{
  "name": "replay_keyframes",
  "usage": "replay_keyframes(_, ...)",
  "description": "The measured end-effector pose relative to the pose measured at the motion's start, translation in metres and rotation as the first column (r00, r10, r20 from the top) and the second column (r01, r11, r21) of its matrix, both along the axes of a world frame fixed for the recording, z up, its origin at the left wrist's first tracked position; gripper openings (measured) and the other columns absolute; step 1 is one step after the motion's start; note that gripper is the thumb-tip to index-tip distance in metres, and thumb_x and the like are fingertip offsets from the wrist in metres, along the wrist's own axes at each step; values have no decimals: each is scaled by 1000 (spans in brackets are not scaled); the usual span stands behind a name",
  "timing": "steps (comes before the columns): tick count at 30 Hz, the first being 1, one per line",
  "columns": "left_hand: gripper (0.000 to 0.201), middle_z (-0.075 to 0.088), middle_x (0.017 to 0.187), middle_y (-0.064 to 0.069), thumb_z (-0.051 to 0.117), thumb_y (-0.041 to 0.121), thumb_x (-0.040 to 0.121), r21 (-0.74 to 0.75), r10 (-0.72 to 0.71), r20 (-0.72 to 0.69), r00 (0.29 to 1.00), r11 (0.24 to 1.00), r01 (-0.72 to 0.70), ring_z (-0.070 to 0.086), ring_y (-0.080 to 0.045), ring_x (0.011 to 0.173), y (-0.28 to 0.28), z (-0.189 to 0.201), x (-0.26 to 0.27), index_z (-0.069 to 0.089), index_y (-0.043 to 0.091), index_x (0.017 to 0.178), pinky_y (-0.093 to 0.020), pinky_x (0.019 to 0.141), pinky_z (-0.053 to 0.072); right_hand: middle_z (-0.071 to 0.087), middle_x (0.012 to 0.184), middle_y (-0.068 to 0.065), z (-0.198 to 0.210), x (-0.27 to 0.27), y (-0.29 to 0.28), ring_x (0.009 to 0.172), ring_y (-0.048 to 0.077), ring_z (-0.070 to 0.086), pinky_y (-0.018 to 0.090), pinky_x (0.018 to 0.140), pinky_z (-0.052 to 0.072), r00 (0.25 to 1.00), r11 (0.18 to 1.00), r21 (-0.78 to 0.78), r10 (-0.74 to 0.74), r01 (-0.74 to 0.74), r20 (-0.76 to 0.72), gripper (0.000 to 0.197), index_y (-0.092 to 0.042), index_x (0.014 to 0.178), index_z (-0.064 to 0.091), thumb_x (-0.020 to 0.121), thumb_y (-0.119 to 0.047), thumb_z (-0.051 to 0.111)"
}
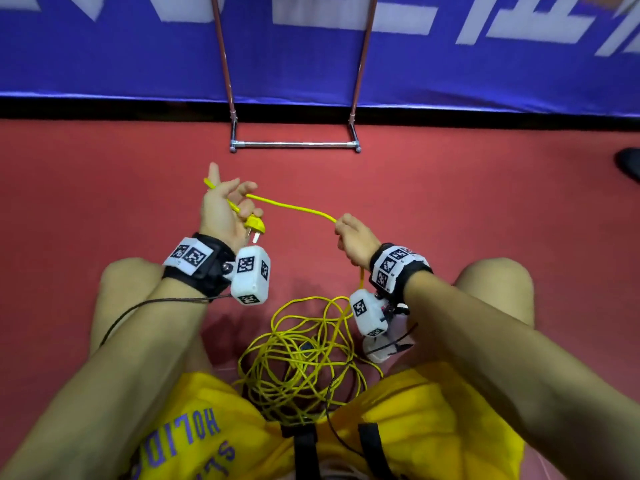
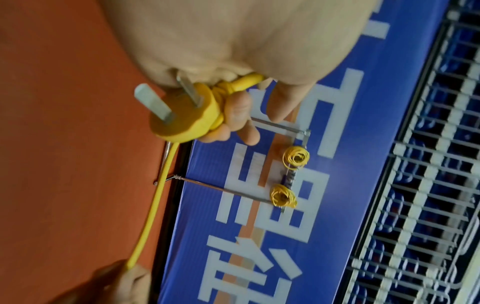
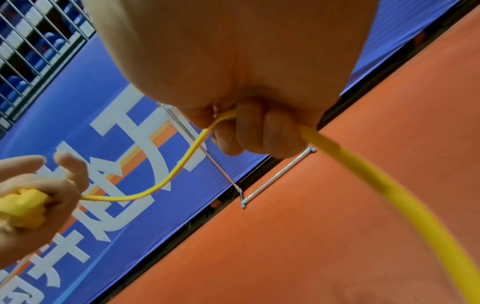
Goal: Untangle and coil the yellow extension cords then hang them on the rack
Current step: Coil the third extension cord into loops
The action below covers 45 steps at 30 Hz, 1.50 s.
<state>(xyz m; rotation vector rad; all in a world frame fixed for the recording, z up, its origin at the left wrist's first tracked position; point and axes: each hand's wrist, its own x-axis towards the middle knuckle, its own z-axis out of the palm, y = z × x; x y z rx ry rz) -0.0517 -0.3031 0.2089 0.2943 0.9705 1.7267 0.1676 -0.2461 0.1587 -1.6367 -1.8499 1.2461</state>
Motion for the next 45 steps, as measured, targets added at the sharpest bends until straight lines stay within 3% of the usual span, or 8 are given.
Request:
replay_keyframes(13, 67, 60, 82, -6, 51, 10, 94, 64, -88, -319, 944, 991, 114, 35, -11, 42, 12, 98, 30, 16, 45, 138, -24, 46, 35, 69, 86, 1, 122, -14, 6, 87, 20, 61, 23, 76, 38, 958, 951, 203, 190, -234, 213, 19, -23, 90, 76, 94, -34, 61)
replay_keyframes(21, 108, 50, 60, 1, 55, -4, 85, 60, -83, -556, 827, 989, 139, 41, -12, 43, 22, 143, 45, -14, 46, 152, -36, 58, 47, 59, 67, 2, 185, -20, 4, 66, 22, 53, 26, 52, 35, 946, 931, 221, 246, -291, 212, 21, -15, 72, 72, 88, -24, 61)
replay_keyframes(26, 111, 60, 89, -8, 47, -12, 83, 22, -57, -771, 635, 993, 116, 45, -15, 44, 31, 146, 41, -20, 43, 151, -28, 49, 43, 62, 80, 9, 202, -24, 8, 72, 25, 53, 29, 57, 41, 898, 888, 215, 346, -406, 271, 25, -12, 85, 74, 91, -16, 50)
replay_keyframes(32, 63, 54, 111, -19, 38, -15, 90, -7, -79, -922, 380, 982, 188, 63, -33, 61, 45, 136, 36, 19, 28, 132, -43, 47, 55, 61, 66, 3, 190, -31, 23, 46, 11, 56, 22, 50, 46, 816, 792, 223, 507, -568, 277, 22, -14, 79, 63, 93, -5, 49)
replay_keyframes(35, 61, 50, 106, -13, 45, -7, 97, -20, -112, -928, 356, 968, 251, 73, -29, 89, 55, 132, 30, 24, 33, 139, -50, 56, 60, 61, 52, -6, 182, -32, 31, 42, 11, 61, 32, 60, 58, 807, 792, 185, 533, -582, 255, 20, -13, 78, 57, 97, -7, 52)
replay_keyframes(39, 78, 57, 98, -12, 55, 10, 101, -7, -122, -925, 359, 951, 308, 74, -28, 70, 62, 130, 24, 15, 56, 150, -39, 51, 58, 68, 70, 3, 173, -37, 34, 45, 20, 66, 38, 64, 61, 796, 778, 186, 555, -600, 242, 9, -14, 88, 55, 96, -16, 58)
replay_keyframes(42, 76, 65, 93, -6, 52, 22, 103, 19, -49, -971, 235, 959, 281, 69, -16, 60, 63, 122, 23, 9, 70, 142, -33, 56, 56, 68, 69, 6, 167, -42, 35, 43, 18, 62, 32, 52, 58, 815, 792, 198, 545, -577, 196, 14, -10, 86, 54, 94, -17, 63)
replay_keyframes(45, 74, 67, 82, -2, 46, 25, 105, -52, -67, -996, 62, 972, 228, 64, -10, 57, 62, 112, 21, -3, 57, 150, -18, 57, 50, 72, 68, 5, 166, -48, 37, 45, 17, 62, 18, 47, 47, 829, 792, 247, 531, -559, 173, 21, -8, 78, 58, 89, -21, 70)
